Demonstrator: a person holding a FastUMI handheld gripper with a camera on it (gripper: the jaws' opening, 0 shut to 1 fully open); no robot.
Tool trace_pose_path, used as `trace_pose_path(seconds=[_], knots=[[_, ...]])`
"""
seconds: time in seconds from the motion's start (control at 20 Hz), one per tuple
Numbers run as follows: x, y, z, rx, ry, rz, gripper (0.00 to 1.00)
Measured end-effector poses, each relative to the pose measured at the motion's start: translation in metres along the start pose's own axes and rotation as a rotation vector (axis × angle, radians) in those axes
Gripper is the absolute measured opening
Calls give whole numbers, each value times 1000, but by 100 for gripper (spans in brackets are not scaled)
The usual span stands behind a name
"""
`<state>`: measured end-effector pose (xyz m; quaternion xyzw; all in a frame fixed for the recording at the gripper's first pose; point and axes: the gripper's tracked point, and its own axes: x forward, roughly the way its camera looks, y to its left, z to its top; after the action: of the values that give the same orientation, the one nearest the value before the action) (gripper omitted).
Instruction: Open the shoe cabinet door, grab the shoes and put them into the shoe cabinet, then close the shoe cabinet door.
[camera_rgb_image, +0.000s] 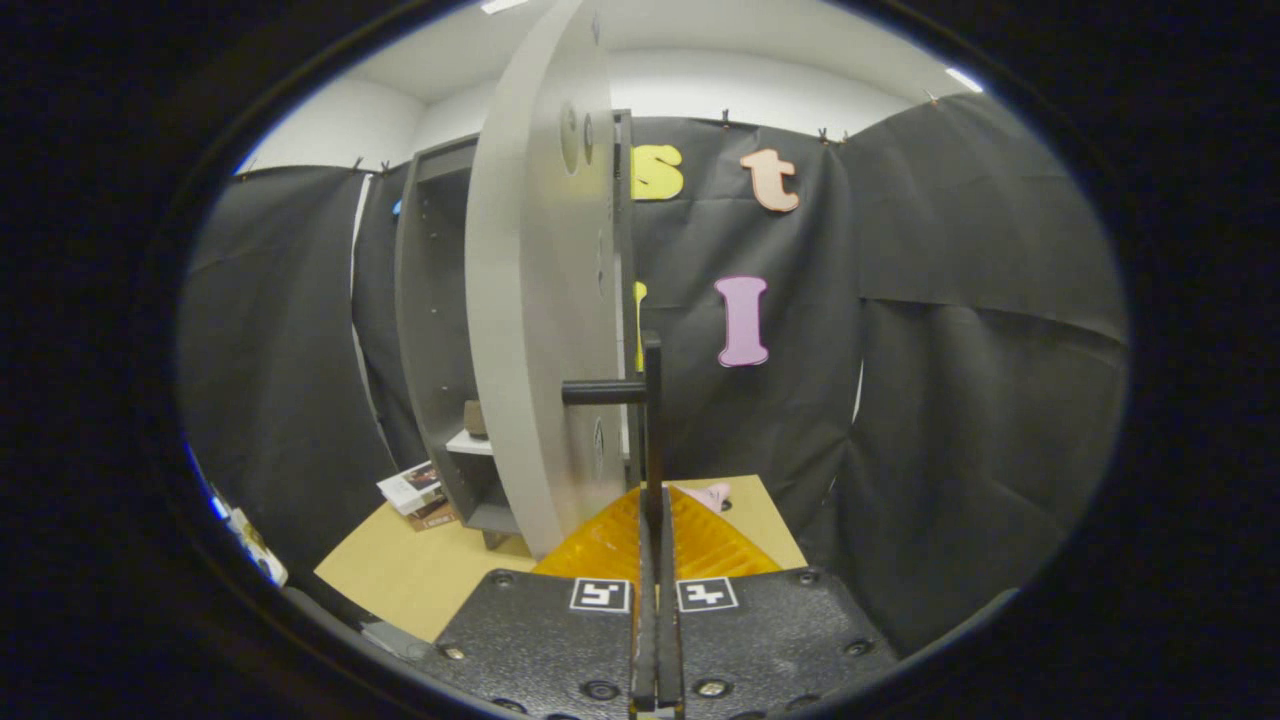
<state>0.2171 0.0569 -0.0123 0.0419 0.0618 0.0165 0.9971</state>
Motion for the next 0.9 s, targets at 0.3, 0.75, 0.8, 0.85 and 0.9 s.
trace_pose_path(seconds=[0.3,0.75,0.8,0.85,0.9], knots=[[2,1,-2,-19,-4,13,5],[-43,-4,-21,-70,-8,-74,17],[-51,-1,-26,-72,-4,-83,31],[-59,1,-30,-70,-3,-94,35],[-66,4,-35,-64,-4,-100,44]])
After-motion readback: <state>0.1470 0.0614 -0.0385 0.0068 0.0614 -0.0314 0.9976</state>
